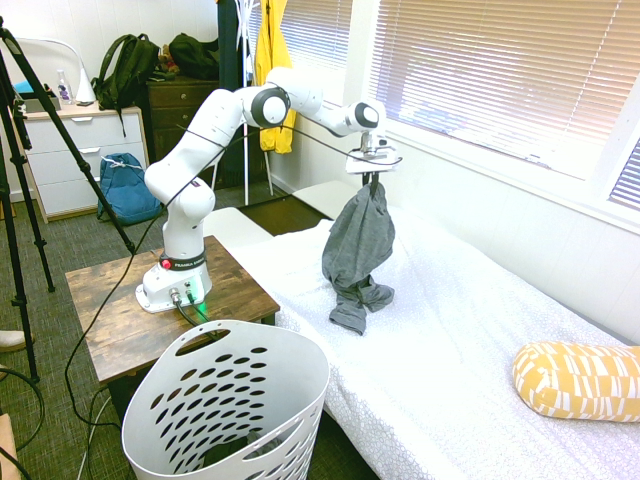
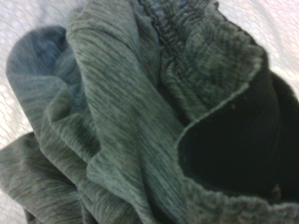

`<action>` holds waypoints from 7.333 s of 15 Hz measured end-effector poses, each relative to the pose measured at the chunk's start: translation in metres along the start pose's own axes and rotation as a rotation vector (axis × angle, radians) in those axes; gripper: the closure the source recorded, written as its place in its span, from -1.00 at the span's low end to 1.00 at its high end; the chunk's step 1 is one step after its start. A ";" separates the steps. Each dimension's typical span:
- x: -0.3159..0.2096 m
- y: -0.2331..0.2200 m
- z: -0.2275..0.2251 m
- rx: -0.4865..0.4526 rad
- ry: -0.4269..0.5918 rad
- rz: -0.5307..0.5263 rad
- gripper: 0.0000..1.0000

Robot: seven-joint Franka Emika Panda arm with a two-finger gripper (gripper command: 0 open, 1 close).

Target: Put my clothes in the laundry bag

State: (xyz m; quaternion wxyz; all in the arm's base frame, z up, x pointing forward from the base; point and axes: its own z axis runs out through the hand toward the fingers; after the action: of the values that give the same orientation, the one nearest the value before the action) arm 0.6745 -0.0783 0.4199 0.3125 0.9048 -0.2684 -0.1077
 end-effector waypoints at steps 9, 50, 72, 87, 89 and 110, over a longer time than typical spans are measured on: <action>-0.063 0.267 -0.024 -0.409 -0.207 -0.087 1.00; -0.208 0.283 0.456 -0.281 -0.322 0.050 -1.00; -0.152 0.084 0.528 -0.210 -0.282 -0.012 -1.00; -0.139 0.059 0.551 -0.291 -0.185 0.067 1.00; -0.139 0.059 0.551 -0.293 -0.184 0.071 1.00; -0.114 0.159 0.456 -0.612 -0.462 -0.103 1.00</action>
State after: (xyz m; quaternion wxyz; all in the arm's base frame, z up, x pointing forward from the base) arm 0.3478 -0.3519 0.1658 0.4936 0.7339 -0.2413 -0.3994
